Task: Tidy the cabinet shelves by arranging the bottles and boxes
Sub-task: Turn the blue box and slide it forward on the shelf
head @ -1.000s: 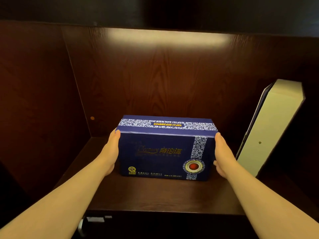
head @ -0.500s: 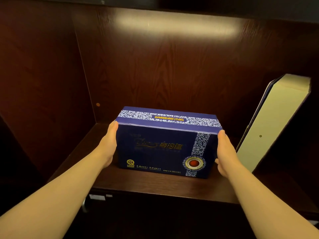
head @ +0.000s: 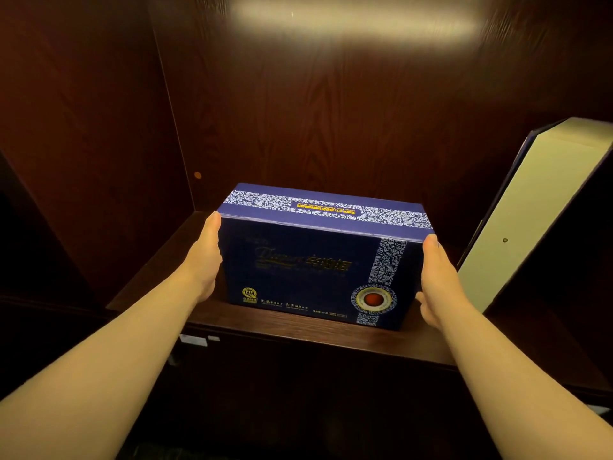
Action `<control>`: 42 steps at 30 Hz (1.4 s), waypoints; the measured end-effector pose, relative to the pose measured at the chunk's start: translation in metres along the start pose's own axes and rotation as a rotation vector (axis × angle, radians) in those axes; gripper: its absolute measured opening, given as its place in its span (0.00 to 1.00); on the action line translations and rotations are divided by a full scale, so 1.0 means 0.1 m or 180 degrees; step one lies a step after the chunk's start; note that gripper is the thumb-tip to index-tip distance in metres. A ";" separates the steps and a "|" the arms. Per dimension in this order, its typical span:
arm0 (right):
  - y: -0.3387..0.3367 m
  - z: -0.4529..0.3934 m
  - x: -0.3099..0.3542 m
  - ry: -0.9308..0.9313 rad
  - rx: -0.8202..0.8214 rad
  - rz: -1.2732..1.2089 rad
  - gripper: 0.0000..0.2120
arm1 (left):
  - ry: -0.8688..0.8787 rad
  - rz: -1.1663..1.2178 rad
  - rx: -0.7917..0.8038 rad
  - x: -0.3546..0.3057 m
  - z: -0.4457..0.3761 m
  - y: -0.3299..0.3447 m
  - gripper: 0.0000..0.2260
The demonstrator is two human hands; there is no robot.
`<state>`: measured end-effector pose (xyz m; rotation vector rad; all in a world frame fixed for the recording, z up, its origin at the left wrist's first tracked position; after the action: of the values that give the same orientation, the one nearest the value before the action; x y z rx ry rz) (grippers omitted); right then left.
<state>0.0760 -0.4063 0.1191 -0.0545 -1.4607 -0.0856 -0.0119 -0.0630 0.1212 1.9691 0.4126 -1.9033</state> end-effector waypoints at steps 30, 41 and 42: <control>0.31 0.49 -0.03 0.0015 0.0009 -0.0212 0.20 | -0.0099 0.0208 0.0048 -0.09 0.28 -0.48 0.17; 0.32 0.50 -0.06 -0.0012 0.0115 -0.0171 0.07 | -0.0090 0.0209 -0.0107 -0.11 0.26 -0.49 0.14; 0.32 0.48 -0.07 -0.0020 0.0113 -0.0163 0.07 | -0.0091 0.0210 -0.0109 -0.10 0.26 -0.50 0.15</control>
<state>0.0302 -0.3701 0.1182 0.0115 -1.4698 -0.1013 -0.0582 -0.0302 0.1278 1.9078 0.3654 -1.8691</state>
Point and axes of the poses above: each hand's wrist, its own z-axis away from the middle knuckle, its own y-axis out of the palm, x = y × z, the point moved 1 cm from there along -z, towards the middle knuckle, and after that the axes turned 3 degrees about z, right-handed, at the moved point
